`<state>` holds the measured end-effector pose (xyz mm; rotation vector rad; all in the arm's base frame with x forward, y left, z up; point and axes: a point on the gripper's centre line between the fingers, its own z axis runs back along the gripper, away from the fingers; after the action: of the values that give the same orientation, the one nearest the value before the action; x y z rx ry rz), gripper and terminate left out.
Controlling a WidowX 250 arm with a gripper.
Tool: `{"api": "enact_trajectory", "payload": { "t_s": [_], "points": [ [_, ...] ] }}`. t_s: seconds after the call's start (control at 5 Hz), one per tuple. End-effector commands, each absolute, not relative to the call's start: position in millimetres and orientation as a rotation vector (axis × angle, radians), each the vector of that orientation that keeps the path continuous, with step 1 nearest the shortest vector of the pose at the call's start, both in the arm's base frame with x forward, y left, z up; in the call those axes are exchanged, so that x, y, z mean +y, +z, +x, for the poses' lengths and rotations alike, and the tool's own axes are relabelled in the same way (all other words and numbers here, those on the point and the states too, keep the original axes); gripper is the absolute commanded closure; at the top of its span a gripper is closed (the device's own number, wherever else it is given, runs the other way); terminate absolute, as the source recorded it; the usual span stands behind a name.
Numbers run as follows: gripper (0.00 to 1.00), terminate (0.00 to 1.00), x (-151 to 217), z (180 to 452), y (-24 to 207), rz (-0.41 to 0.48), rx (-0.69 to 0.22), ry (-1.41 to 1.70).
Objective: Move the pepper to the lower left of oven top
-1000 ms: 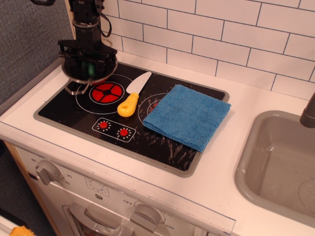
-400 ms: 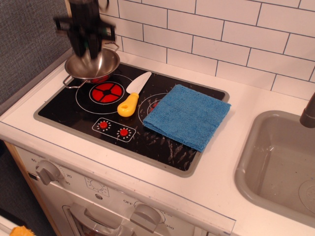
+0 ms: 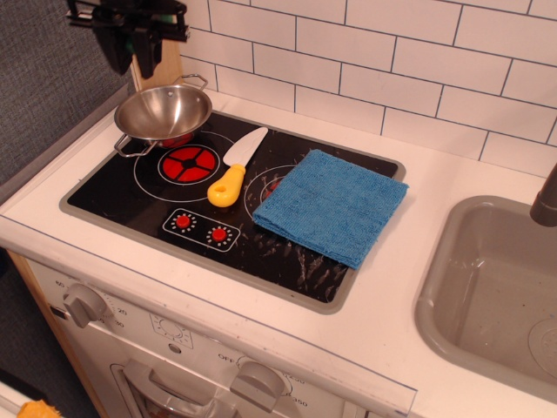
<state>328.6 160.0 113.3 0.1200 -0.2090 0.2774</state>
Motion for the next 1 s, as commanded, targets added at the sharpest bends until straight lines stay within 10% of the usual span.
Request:
{"api": "enact_trajectory", "payload": {
  "t_s": [0.0, 0.6, 0.8],
  "points": [
    [1.0, 0.0, 140, 278, 95, 0.096, -0.151, 0.224],
    [1.0, 0.0, 142, 243, 57, 0.094, -0.045, 0.213],
    [0.0, 0.0, 139, 242, 53, 0.092, -0.034, 0.202]
  ]
}}
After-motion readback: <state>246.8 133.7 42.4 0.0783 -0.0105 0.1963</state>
